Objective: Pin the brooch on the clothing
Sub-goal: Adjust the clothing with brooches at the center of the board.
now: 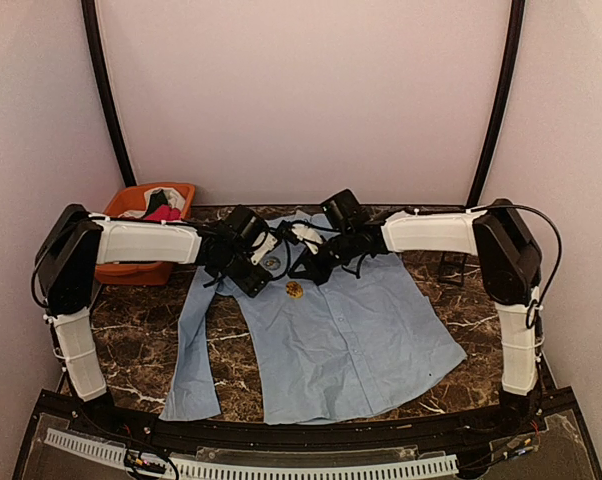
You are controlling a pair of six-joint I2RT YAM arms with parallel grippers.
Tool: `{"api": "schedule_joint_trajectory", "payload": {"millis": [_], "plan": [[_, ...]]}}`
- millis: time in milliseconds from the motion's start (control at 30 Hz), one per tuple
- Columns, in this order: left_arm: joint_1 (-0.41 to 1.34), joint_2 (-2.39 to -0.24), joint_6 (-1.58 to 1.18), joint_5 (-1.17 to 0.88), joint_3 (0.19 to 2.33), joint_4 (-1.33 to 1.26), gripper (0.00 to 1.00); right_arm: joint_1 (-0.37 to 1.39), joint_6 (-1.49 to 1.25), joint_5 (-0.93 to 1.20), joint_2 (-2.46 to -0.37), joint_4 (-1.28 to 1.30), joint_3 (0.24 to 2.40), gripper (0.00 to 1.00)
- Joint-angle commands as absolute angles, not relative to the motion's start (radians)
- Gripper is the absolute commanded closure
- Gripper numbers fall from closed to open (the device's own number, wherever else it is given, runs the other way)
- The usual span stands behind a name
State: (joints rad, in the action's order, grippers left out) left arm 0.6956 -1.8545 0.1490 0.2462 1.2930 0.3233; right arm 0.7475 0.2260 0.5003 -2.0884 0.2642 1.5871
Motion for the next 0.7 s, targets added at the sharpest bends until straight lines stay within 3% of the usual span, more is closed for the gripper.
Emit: {"api": "schedule_joint_trajectory", "payload": {"millis": [0, 433, 667], "plan": [[0.692, -1.964, 0.136, 0.257, 1.366, 0.338, 0.22, 0.773, 0.232, 0.529, -2.154, 0.266, 1.577, 1.00], [0.690, -2.022, 0.153, 0.286, 1.356, 0.365, 0.23, 0.725, 0.149, 0.465, -2.257, 0.253, 1.609, 1.00], [0.690, -1.978, 0.157, 0.275, 1.312, 0.363, 0.23, 0.697, 0.074, 0.553, -2.283, 0.183, 1.620, 1.00]]}}
